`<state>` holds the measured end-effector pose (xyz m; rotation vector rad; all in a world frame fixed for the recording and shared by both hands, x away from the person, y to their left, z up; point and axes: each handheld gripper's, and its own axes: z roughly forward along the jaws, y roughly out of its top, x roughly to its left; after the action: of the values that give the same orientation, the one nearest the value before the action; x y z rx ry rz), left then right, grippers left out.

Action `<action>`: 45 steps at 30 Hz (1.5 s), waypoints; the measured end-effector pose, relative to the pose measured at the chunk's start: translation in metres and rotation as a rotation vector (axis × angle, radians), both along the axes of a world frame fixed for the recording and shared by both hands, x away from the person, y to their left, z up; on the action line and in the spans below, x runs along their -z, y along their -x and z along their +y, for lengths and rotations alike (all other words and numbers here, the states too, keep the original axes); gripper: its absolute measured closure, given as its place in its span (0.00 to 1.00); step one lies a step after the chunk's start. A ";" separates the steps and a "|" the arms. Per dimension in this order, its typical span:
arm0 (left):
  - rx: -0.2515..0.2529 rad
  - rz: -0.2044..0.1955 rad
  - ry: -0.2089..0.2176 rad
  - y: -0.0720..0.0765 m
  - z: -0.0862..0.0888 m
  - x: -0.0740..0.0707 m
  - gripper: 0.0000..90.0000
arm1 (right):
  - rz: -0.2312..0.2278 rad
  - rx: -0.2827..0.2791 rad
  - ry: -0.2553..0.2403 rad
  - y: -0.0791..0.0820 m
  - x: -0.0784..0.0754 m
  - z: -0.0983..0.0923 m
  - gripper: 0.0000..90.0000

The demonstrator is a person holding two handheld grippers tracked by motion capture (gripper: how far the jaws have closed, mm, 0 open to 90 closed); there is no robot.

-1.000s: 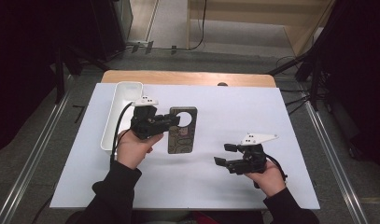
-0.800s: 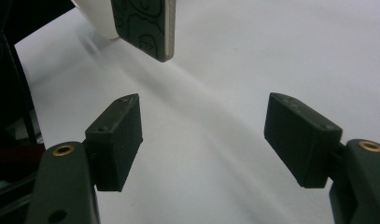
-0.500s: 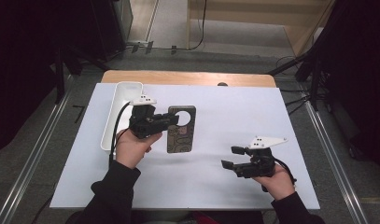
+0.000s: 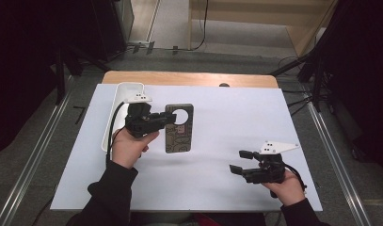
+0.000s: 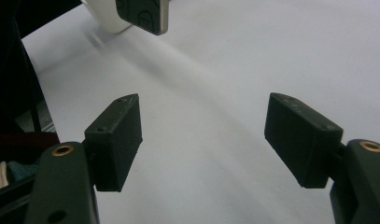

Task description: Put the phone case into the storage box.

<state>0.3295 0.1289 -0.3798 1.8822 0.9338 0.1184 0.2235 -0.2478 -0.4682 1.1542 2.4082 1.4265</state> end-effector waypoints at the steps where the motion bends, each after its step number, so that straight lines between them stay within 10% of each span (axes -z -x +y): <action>1: -0.003 0.002 0.002 0.000 0.000 0.000 0.82 | 0.000 0.000 0.000 0.000 0.000 0.000 0.29; 45: -0.054 -0.005 0.017 -0.010 0.049 -0.028 0.82 | 0.014 0.019 -0.005 0.008 0.009 -0.013 0.29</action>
<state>0.3392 0.1776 -0.3514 1.8405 0.9796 0.1468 0.2159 -0.2611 -0.4767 1.1888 2.3983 1.4248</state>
